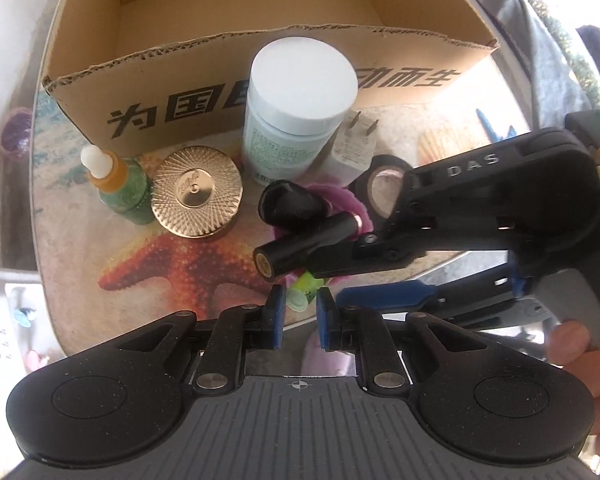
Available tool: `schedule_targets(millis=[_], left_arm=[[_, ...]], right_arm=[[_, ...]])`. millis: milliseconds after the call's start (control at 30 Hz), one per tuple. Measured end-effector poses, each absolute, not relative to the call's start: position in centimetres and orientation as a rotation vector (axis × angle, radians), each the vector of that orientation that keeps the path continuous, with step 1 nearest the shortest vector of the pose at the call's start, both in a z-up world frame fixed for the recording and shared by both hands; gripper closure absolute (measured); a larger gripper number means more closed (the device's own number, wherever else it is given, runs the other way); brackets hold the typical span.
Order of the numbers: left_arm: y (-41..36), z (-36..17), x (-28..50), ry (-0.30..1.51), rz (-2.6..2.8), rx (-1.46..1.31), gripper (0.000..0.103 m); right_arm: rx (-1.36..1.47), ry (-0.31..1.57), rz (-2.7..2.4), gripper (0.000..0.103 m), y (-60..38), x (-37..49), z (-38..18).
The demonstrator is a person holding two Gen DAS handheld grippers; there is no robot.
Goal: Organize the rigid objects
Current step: 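Reach the right gripper into the pink cup and grasp the green lip balm stick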
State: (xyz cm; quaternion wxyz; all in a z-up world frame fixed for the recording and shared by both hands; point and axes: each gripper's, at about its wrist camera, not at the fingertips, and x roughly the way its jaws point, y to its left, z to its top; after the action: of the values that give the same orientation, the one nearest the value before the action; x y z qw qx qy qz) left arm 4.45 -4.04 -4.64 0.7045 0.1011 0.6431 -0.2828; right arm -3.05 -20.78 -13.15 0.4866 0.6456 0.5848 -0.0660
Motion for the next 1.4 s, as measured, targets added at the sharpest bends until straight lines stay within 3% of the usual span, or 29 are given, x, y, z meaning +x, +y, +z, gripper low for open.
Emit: schedule_targets(millis=[800,867,967,1400], left_arm=[[-6.5,-6.0,5.9,1.528,-0.673,0.233,0.087],[-6.9,-6.3,6.0,1.526,-0.665,0.242,0.087],[-7.8,-6.7,6.0,1.525,-0.663,0.255,0.088],[-8.4,-4.2,4.5,1.432,-0.72,0.259,0.089]], right_arm=[[1.559,1.465,-0.218,0.071,-22.1,-1.6,-14.2],[1.557,1.462,-0.218,0.074,-22.2,-1.6,-14.2],[1.525,1.478,-0.226,0.087,-22.3,-1.7,-14.1],[1.515,1.359,-0.202,0.087,-22.6,-4.1,-11.0]])
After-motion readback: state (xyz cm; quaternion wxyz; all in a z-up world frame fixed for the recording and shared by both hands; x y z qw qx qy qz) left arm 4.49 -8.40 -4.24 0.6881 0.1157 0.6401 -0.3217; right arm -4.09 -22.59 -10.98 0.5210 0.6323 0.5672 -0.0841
